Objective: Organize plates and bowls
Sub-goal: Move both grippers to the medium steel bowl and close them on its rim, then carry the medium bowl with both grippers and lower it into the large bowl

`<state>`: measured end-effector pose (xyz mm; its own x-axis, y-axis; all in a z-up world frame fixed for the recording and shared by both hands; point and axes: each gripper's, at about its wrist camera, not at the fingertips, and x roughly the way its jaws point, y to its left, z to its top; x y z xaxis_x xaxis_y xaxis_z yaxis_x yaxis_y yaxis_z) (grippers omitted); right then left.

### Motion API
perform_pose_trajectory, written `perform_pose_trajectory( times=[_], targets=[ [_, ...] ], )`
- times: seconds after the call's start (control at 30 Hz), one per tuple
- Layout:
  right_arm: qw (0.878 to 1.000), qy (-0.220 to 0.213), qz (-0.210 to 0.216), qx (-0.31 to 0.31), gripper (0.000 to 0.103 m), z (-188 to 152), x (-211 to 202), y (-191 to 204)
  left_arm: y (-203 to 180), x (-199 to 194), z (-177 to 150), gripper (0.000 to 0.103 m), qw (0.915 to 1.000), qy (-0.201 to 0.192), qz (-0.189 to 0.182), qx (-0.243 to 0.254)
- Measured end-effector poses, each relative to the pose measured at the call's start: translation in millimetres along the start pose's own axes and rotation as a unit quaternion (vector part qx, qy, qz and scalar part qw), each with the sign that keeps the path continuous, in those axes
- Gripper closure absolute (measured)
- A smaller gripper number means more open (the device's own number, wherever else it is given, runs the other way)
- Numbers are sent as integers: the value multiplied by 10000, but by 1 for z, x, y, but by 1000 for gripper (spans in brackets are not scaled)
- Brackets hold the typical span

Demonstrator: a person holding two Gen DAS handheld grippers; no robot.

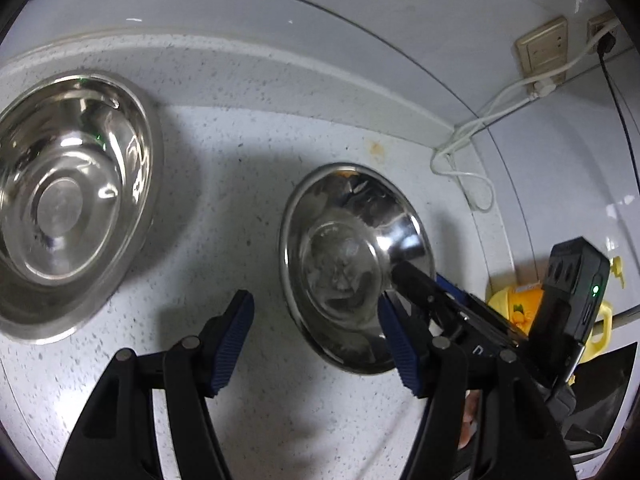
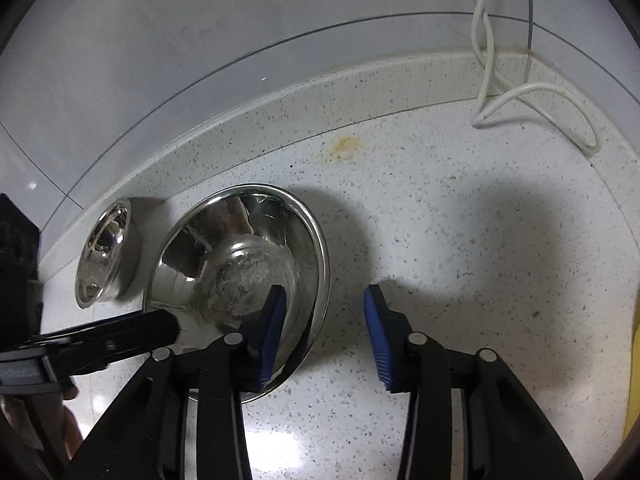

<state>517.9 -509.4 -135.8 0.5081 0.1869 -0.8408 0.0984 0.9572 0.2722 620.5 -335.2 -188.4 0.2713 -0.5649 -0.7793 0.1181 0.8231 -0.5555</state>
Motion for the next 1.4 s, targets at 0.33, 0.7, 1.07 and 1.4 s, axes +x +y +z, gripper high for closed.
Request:
perform_pose_trajectory(
  times=[0.33,0.7,1.07,1.4],
  targets=[
    [9997,84,227,-7,90,-8,-6,-2,16,4,-7,94,9988,116,-386,-269],
    [9984,415,211,-334,91,-42,-44,-3,4,-7,-62,94,9928,841,-852,-81],
    [9963,610,-8,-605,91,-90,-101,1,-9,-35,-116,94,9865,1215,-1096,68],
    [9954,640,5,-717,91,-125,-138,27,-3,-65,-161,94,9866,1262,-1031,59]
  ],
)
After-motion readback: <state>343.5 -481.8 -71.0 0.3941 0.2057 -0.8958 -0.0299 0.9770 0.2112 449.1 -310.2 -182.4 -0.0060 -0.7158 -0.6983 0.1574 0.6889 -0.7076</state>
